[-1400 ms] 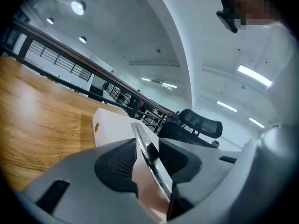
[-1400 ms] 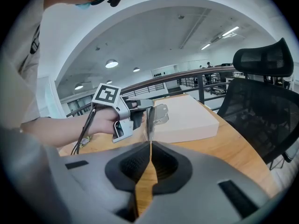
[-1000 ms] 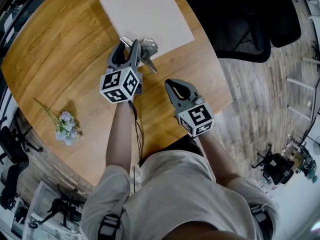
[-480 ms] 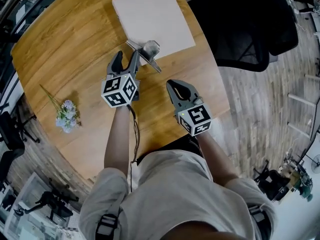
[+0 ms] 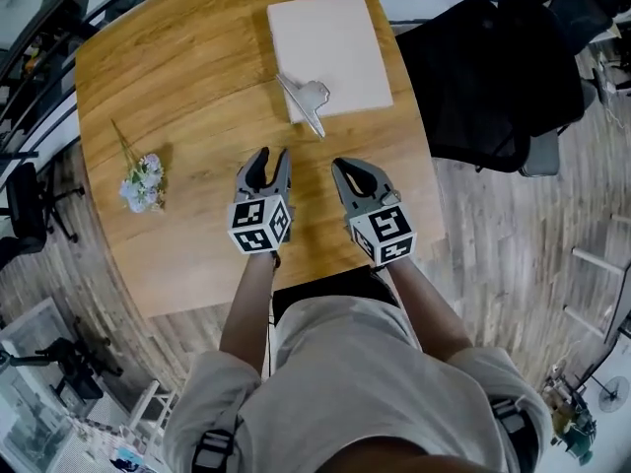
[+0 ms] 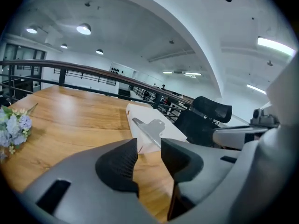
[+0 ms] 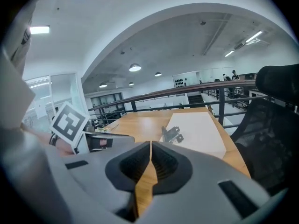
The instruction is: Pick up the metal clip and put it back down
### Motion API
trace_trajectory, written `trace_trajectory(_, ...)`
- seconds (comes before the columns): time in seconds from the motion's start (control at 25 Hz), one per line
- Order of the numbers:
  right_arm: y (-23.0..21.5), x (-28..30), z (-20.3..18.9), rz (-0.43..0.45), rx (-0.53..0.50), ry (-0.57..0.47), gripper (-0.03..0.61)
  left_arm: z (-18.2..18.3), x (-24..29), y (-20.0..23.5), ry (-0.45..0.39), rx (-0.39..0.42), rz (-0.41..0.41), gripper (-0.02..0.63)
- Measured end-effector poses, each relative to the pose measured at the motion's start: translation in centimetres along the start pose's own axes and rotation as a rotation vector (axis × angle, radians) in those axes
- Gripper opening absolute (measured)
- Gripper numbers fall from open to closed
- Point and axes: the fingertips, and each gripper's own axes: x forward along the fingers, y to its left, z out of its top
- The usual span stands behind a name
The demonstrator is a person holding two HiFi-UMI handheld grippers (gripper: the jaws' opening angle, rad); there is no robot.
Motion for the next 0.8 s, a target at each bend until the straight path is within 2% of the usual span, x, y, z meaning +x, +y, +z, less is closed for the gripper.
trace_trajectory(0.08,0.3,-1.4,-0.2,0.011,-0.004,-0.009,0.032,-0.6,-1.8,-1.5,-0.007,0.003,0.018,0.148)
trace_trajectory(0.24,0.9,-4.2,-0.2,0.041,-0.024,-0.031,0.032,-1.4,-5.3,-4.7,-0.032,-0.059,0.059,0.097)
trace_trajectory(0.48,3.0,-7.4,2.0,0.112,-0.082,-0.102,0.032,-0.2,-10.6,-7.7,-0.107,-0.05,0.158,0.051)
trace_trajectory(0.68,3.7,-10.8,4.9,0.139,-0.128,-0.197,0.031,2.9,-14.2,-10.7,-0.194,0.045,0.222,0.037)
trace_trajectory(0.8,4.1,-12.7,6.4,0.144,-0.213,-0.243,0.032,4.6,-16.0,-12.2,-0.246,0.081,0.251,0.034)
